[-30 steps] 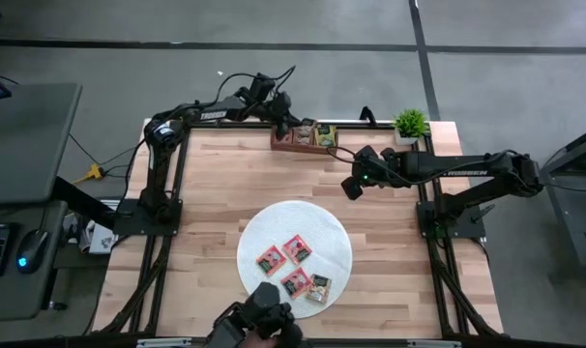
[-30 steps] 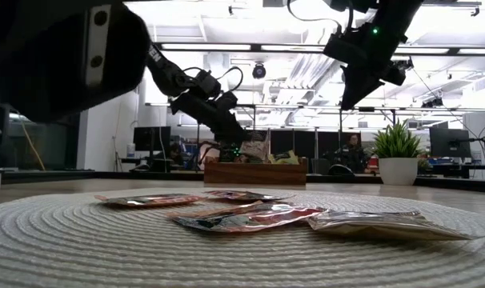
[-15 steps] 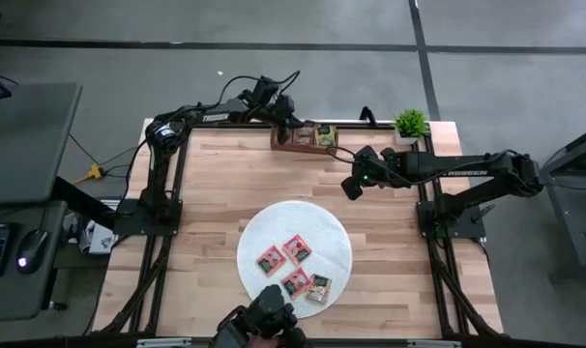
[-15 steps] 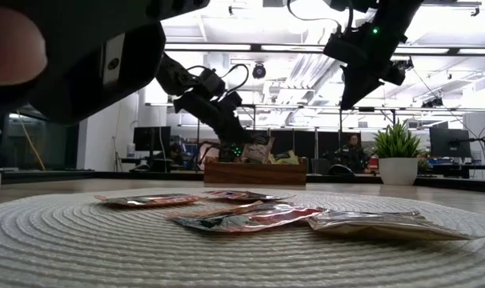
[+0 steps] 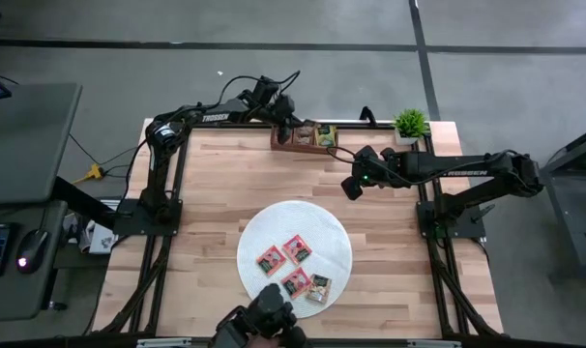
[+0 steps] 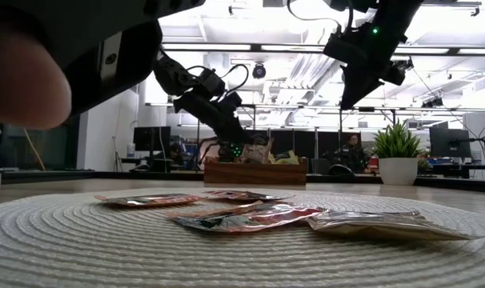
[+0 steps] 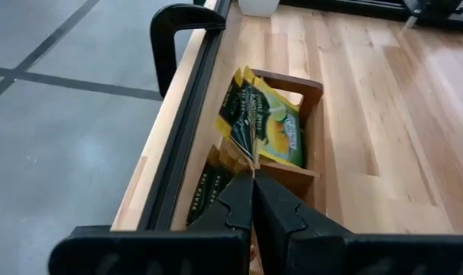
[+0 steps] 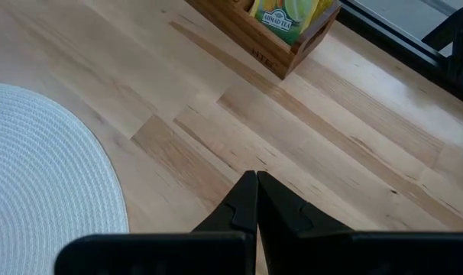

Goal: Pick & Place Tea
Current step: Put the brown tea bag into the middle section of the wooden organizer

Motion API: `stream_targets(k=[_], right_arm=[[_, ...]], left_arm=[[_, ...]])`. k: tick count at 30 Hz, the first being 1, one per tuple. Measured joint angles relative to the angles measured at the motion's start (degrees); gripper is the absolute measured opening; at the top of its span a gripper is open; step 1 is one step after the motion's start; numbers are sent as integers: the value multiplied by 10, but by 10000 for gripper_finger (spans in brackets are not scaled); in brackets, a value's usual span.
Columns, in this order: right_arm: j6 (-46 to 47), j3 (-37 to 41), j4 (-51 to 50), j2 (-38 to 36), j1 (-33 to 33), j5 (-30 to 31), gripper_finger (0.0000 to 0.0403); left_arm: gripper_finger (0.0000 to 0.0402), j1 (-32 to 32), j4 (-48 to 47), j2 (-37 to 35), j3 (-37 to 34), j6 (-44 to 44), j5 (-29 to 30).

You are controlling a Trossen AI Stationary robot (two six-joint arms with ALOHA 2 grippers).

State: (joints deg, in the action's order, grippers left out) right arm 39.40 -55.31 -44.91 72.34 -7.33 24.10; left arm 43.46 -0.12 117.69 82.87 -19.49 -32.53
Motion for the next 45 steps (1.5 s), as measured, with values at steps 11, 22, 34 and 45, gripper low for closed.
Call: stream_targets(k=[11, 22, 34, 45], right_arm=[[-5, 0, 0, 0, 0, -1, 0], [-9, 0, 0, 0, 0, -2, 0], [-9, 0, 0, 0, 0, -4, 0], [-10, 0, 0, 0, 0, -5, 0]], left_arm=[[24, 0, 0, 0, 0, 1, 13], [116, 0, 5, 0, 0, 2, 20], [122, 17, -8, -1, 58, 8, -1], [85, 0, -64, -1, 133, 4, -42]])
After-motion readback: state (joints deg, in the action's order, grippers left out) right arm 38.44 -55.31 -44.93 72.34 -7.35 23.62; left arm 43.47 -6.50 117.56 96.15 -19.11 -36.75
